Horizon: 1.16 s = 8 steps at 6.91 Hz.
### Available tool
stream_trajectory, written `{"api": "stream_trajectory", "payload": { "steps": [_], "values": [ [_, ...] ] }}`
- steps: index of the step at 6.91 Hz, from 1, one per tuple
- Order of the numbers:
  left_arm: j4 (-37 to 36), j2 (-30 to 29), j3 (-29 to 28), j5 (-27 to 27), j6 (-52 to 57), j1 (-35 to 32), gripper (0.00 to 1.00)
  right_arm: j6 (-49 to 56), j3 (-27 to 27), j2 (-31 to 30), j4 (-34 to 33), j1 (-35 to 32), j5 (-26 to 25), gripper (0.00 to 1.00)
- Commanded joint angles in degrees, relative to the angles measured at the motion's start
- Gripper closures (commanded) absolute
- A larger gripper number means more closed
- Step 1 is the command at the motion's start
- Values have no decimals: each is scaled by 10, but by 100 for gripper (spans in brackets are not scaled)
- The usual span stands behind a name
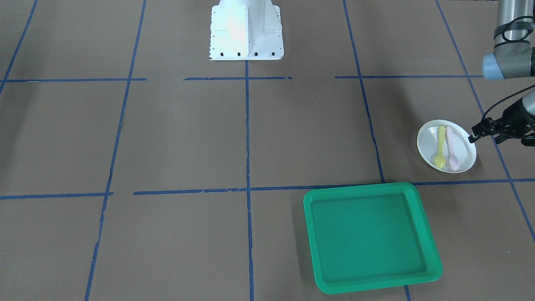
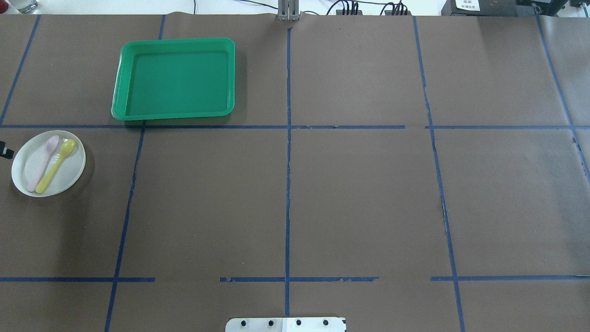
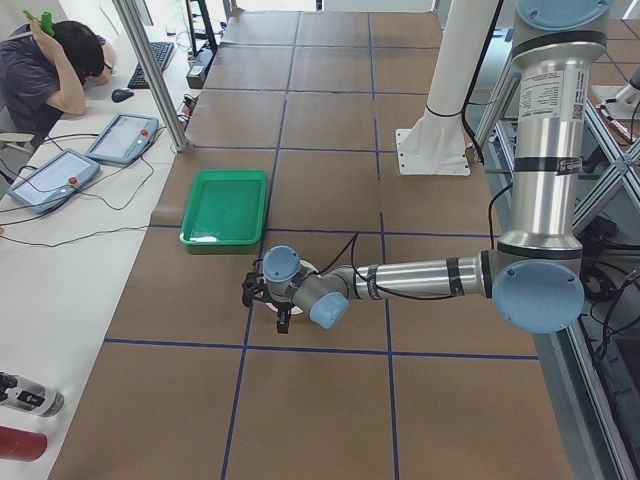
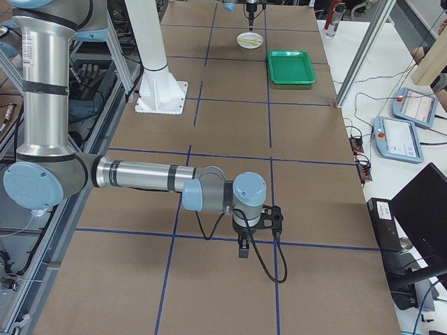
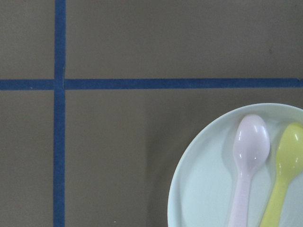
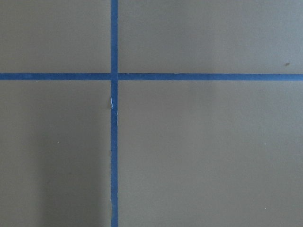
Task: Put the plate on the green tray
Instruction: 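Move the left gripper down to the rim of the white plate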
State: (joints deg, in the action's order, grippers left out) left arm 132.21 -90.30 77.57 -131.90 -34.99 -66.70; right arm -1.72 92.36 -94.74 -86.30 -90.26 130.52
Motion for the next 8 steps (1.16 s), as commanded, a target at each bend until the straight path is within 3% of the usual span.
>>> {"api": "stream_trajectory", "payload": {
  "steps": [1, 2, 6, 7, 8],
  "values": [
    [2, -11, -13, 19, -3, 16, 2, 0, 0, 0, 0, 0, 0, 0],
    [2, -14, -15, 19, -3, 17, 7, 0, 0, 0, 0, 0, 0, 0],
    [2, -14, -19, 19, -3, 28, 14, 0, 0, 0, 0, 0, 0, 0],
    [2, -15, -21, 18, -2, 28, 28, 0, 0, 0, 0, 0, 0, 0],
    [2, -14, -22, 18, 0, 29, 50, 0, 0, 0, 1, 0, 0, 0]
  ]
}}
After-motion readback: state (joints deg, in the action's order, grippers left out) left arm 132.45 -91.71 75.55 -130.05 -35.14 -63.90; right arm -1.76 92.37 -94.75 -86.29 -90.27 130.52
